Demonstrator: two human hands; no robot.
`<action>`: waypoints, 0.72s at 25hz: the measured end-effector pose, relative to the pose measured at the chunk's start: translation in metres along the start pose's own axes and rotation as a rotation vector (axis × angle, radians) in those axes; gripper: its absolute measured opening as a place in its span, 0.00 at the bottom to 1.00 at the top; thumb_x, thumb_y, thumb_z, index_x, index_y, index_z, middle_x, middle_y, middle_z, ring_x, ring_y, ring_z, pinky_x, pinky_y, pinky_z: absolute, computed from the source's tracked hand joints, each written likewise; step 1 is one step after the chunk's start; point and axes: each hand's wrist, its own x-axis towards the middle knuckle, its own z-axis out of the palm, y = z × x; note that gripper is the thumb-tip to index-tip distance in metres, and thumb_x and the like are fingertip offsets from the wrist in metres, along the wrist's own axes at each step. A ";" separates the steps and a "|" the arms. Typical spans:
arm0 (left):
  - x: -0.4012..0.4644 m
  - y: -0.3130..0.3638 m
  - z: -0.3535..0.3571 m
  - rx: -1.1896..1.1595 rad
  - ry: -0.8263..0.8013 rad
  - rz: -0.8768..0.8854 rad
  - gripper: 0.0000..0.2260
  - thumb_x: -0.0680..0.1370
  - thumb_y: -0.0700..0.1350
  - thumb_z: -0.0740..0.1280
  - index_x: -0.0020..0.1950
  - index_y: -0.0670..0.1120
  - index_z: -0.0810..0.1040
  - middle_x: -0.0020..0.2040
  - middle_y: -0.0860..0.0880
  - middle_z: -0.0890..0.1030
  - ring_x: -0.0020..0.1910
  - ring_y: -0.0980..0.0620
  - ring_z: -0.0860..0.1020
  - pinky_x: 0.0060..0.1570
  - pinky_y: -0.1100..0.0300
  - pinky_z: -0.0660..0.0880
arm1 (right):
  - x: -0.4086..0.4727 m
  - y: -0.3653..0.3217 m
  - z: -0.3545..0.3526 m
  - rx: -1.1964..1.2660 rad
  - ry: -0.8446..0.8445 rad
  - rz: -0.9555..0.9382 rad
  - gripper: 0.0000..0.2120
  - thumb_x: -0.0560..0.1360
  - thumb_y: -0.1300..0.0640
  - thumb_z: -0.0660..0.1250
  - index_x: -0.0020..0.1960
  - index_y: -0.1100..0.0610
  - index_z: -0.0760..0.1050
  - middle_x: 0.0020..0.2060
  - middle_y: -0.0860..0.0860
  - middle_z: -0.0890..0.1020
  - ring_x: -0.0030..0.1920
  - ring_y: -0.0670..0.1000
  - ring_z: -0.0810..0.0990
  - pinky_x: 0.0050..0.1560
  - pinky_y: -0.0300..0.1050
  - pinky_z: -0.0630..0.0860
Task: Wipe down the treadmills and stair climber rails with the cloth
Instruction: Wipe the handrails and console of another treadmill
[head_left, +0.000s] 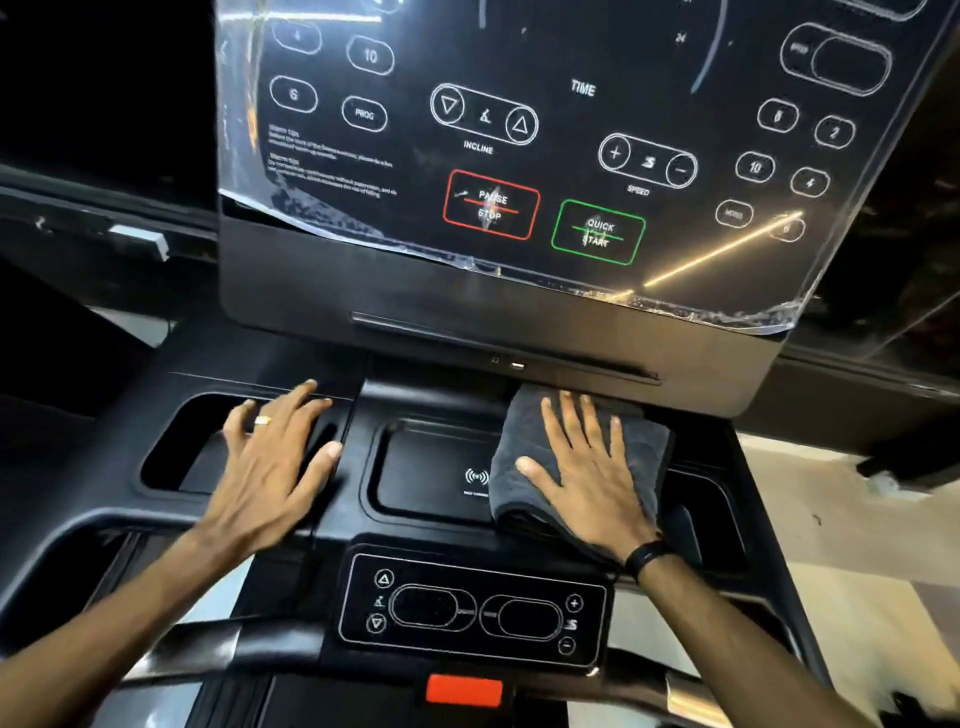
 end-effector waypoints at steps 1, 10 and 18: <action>-0.001 0.002 0.001 0.009 0.012 -0.012 0.25 0.81 0.57 0.52 0.69 0.43 0.71 0.74 0.44 0.70 0.74 0.51 0.65 0.72 0.46 0.49 | -0.004 -0.001 0.001 0.018 -0.011 0.059 0.42 0.76 0.28 0.33 0.82 0.50 0.37 0.81 0.51 0.39 0.81 0.55 0.39 0.78 0.65 0.42; -0.005 0.009 0.000 0.026 0.179 -0.070 0.20 0.82 0.52 0.53 0.62 0.42 0.77 0.68 0.44 0.76 0.67 0.48 0.73 0.71 0.50 0.51 | -0.020 -0.011 -0.003 -0.053 -0.004 -0.199 0.40 0.79 0.31 0.37 0.79 0.54 0.62 0.79 0.58 0.61 0.77 0.64 0.62 0.69 0.72 0.64; -0.005 0.001 -0.003 0.029 0.141 -0.082 0.22 0.82 0.53 0.52 0.62 0.42 0.78 0.67 0.45 0.77 0.67 0.48 0.74 0.71 0.48 0.52 | 0.055 -0.128 -0.009 -0.024 -0.008 -0.757 0.38 0.78 0.28 0.46 0.82 0.45 0.43 0.82 0.51 0.42 0.81 0.56 0.38 0.76 0.69 0.42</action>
